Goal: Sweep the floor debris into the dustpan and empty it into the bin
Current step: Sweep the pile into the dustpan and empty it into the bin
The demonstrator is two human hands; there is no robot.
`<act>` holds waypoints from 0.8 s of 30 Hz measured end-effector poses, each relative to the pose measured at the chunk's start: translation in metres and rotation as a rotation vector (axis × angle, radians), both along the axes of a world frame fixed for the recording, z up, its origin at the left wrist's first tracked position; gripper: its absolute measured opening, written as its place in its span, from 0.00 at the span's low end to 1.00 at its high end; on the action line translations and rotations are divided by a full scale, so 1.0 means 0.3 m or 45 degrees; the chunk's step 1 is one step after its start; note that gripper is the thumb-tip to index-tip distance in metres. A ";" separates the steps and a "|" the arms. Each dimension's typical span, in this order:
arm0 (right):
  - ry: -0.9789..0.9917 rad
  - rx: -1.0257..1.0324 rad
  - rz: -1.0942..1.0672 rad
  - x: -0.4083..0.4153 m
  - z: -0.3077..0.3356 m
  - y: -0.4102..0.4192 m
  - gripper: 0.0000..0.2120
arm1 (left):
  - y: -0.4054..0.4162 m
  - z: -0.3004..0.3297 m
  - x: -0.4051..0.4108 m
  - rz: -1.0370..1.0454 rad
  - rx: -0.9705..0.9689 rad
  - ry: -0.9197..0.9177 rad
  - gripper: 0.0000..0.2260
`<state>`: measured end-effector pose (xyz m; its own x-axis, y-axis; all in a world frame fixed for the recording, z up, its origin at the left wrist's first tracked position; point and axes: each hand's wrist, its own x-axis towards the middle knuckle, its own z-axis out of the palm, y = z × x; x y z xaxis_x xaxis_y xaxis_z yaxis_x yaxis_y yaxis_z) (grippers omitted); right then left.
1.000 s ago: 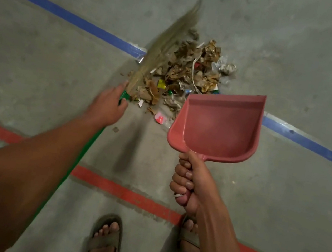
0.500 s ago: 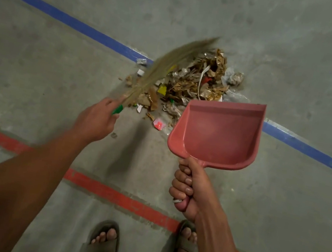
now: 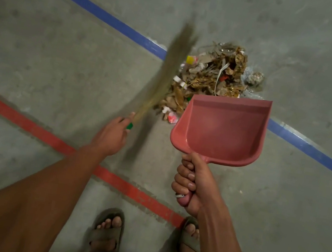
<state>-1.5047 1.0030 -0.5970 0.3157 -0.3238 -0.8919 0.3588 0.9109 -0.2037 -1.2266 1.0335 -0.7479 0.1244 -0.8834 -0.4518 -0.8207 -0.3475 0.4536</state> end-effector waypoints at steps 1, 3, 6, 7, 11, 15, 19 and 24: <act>0.000 0.005 0.006 0.001 -0.001 0.007 0.17 | 0.017 0.008 -0.001 -0.011 -0.036 0.020 0.30; -0.001 0.013 0.016 0.003 -0.005 0.028 0.17 | 0.056 0.034 -0.001 0.005 -0.131 0.015 0.30; 0.002 0.022 0.026 0.004 -0.014 0.062 0.17 | 0.118 0.062 0.009 0.067 -0.209 -0.058 0.30; -0.001 0.025 0.026 0.004 -0.016 0.076 0.17 | 0.137 0.060 0.013 0.106 -0.189 -0.089 0.30; -0.020 0.042 0.007 -0.006 -0.021 0.122 0.17 | 0.167 0.021 0.016 0.097 -0.029 -0.095 0.29; -0.064 0.099 -0.058 -0.014 -0.028 0.176 0.17 | 0.187 0.050 -0.004 -0.025 -0.110 0.041 0.30; -0.164 0.158 -0.149 0.004 -0.029 0.253 0.17 | 0.221 0.166 -0.019 0.021 -0.214 0.001 0.31; -0.404 0.269 -0.219 0.078 -0.061 0.389 0.16 | 0.233 0.269 0.036 0.058 -0.211 -0.061 0.30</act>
